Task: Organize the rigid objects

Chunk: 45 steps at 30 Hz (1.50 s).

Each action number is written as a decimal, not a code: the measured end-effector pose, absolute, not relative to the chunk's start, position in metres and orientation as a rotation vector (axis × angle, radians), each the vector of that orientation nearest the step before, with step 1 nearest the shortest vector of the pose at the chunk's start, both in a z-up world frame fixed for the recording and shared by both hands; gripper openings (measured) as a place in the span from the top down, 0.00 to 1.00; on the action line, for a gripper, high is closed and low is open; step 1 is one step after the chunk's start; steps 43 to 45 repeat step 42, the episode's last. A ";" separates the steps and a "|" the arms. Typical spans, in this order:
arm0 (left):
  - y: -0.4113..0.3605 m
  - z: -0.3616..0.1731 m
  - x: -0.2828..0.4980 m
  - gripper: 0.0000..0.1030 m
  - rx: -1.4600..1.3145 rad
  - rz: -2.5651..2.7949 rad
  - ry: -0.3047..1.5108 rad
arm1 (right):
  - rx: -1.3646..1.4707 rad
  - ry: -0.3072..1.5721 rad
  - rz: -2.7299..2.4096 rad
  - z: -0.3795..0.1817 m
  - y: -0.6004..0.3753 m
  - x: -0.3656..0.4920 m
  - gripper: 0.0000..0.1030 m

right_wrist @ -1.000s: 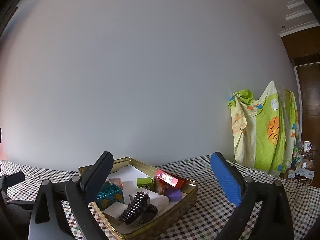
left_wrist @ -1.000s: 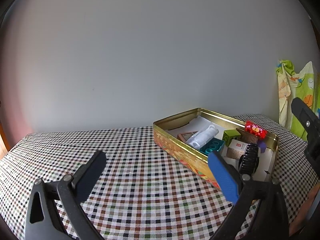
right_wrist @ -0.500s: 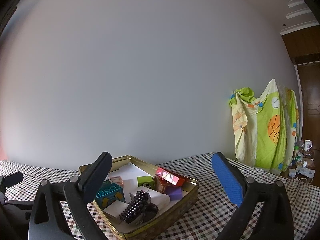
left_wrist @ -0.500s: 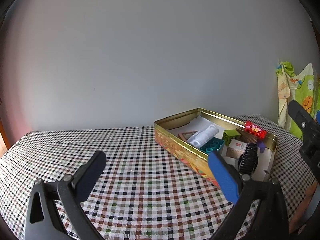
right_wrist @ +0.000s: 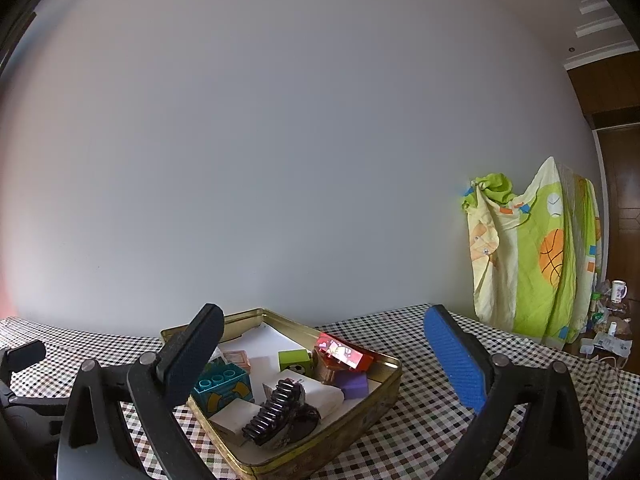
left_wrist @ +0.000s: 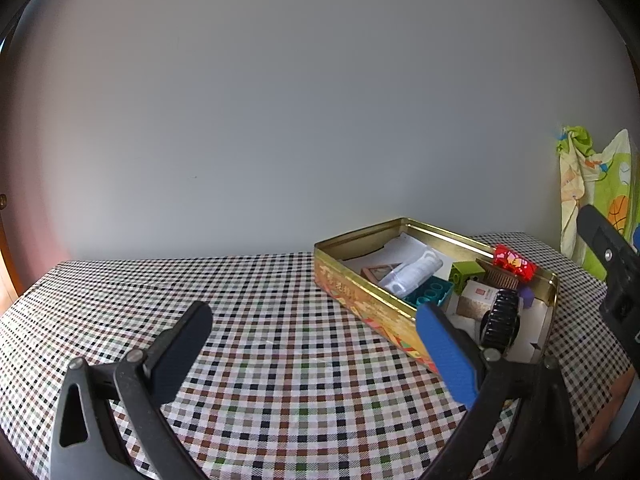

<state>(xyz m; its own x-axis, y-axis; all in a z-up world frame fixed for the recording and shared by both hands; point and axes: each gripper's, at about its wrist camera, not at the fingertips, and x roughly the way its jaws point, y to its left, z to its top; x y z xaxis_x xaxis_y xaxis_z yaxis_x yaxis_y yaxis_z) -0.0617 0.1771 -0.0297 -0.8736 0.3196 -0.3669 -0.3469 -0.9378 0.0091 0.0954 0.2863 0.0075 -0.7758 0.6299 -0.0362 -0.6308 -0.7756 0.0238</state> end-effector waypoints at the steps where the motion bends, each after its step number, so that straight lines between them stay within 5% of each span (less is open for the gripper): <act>1: 0.177 -0.030 -0.062 0.00 -0.520 2.746 0.106 | -0.035 0.045 2.458 0.007 0.286 0.095 0.01; 45: 0.178 -0.030 -0.065 0.00 -0.528 2.722 0.124 | -0.039 0.048 2.455 0.007 0.289 0.095 0.01</act>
